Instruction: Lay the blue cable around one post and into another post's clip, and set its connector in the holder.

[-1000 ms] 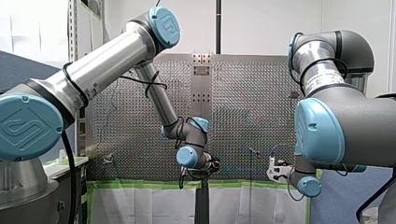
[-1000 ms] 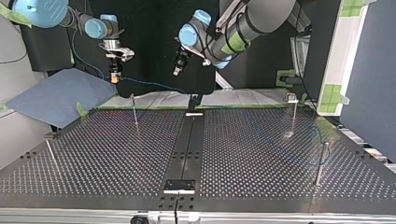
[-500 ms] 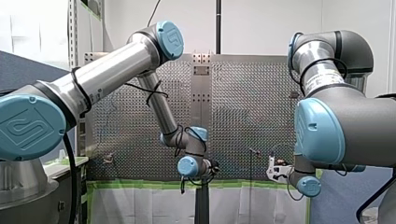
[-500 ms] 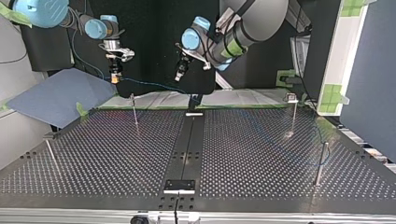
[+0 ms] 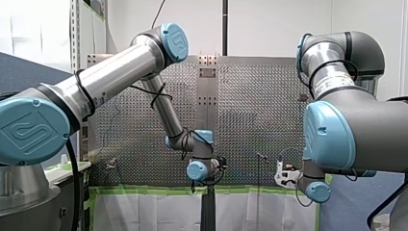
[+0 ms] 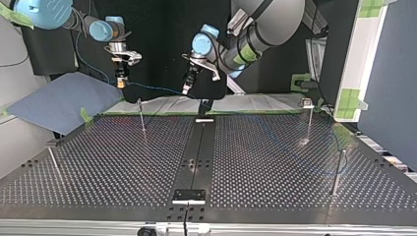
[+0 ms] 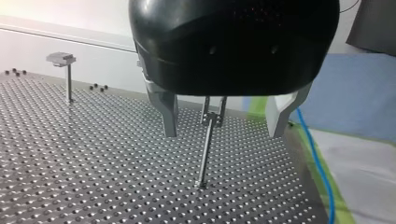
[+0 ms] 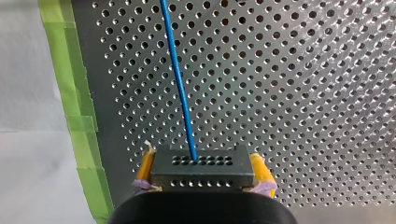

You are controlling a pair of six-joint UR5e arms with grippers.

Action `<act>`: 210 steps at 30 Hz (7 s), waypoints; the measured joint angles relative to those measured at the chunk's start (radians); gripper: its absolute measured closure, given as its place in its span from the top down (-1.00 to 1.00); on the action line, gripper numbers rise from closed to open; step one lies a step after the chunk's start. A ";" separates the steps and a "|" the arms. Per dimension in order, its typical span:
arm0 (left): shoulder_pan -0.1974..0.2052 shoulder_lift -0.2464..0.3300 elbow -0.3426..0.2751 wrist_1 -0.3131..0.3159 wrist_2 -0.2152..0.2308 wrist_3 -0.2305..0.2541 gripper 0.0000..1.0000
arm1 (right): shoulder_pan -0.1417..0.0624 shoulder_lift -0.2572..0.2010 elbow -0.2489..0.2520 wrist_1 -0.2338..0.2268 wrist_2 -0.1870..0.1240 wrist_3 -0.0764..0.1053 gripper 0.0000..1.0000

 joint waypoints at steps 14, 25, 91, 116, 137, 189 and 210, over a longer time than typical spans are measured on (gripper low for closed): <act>0.007 -0.050 0.024 -0.036 0.002 0.011 0.86 | 0.003 0.000 0.000 0.001 -0.002 0.006 -1.00; 0.002 -0.123 0.061 -0.065 -0.002 0.013 0.86 | 0.003 0.000 0.000 0.005 -0.007 0.006 -1.00; 0.013 -0.201 0.290 -0.200 -0.118 0.163 -0.18 | 0.011 0.000 -0.006 0.000 -0.007 0.011 -1.00; 0.015 -0.201 0.293 -0.220 -0.091 0.175 -0.73 | 0.008 0.000 -0.010 0.004 -0.006 0.015 -1.00; 0.007 -0.200 0.298 -0.223 -0.050 0.187 -0.97 | 0.008 0.000 -0.011 0.001 -0.007 0.018 -1.00; -0.113 -0.200 0.454 -0.349 -0.050 0.159 -0.97 | -0.104 -0.012 -0.055 0.040 0.020 0.029 -1.00; -0.142 -0.201 0.512 -0.404 -0.036 0.134 -0.97 | -0.125 -0.013 -0.118 0.096 0.007 0.047 -1.00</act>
